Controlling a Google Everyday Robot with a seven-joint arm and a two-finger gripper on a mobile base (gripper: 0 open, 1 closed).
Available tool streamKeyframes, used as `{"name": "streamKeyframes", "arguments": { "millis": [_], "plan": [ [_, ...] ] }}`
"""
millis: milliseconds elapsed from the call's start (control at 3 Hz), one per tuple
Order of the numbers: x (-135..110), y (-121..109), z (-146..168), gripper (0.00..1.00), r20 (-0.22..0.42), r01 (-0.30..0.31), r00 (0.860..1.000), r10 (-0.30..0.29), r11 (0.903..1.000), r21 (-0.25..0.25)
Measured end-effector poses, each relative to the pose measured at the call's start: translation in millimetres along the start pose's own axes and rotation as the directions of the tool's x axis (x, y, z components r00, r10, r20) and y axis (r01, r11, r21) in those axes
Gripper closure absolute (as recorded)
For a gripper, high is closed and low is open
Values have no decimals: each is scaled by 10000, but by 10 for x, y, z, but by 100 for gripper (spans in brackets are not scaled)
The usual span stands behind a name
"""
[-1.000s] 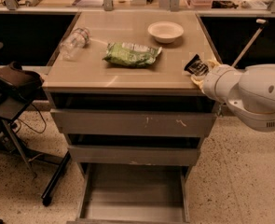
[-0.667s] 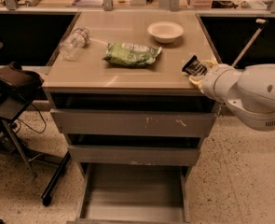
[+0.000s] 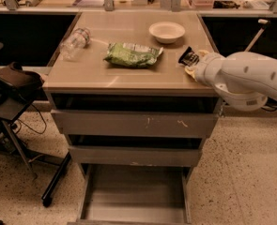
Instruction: Pick rxbar chocolate from bottom drawer and place on counter
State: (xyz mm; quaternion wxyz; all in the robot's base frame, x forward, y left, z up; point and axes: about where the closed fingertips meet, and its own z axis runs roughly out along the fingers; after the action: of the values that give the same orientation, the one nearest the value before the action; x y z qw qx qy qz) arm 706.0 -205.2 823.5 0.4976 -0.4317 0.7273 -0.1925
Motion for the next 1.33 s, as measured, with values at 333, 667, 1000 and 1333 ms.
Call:
{"name": "streamKeyframes", "arguments": {
  "millis": [333, 667, 1000, 1333],
  "plan": [
    [-98, -43, 66, 81, -8, 134, 9999, -134, 9999, 35],
    [-99, -43, 65, 58, -6, 134, 9999, -134, 9999, 36],
    [-100, -43, 65, 35, -6, 134, 9999, -134, 9999, 37],
    [-100, -43, 65, 11, -5, 134, 9999, -134, 9999, 37]
  ]
}}
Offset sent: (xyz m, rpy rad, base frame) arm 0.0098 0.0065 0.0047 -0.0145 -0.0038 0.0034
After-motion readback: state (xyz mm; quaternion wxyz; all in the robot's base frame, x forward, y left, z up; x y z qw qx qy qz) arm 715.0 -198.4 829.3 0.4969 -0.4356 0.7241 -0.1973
